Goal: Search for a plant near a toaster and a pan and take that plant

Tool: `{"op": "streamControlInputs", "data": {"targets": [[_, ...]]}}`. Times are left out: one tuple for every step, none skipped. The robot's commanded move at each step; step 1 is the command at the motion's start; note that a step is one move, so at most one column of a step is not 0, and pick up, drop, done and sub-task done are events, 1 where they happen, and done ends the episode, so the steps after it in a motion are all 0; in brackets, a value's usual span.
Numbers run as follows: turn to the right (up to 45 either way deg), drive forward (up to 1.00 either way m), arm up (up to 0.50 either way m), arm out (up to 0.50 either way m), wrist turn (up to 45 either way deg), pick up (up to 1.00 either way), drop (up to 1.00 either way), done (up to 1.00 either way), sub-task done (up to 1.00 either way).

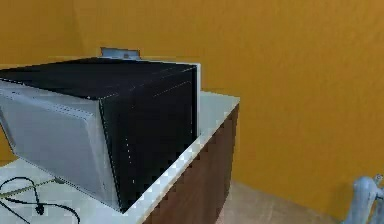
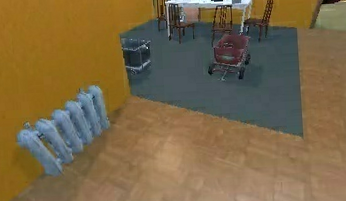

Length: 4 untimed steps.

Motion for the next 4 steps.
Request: {"op": "streamControlInputs", "data": {"targets": [[45.0,0.0,0.0,0.0,0.0,0.0,0.0,0.0,0.0],[45.0,0.0,0.0,0.0,0.0,0.0,0.0,0.0,0.0],[21.0,0.0,0.0,0.0,0.0,0.0,0.0,0.0,0.0],[0.0,0.3,0.0,0.0,0.0,0.0,0.0,0.0,0.0]]}}
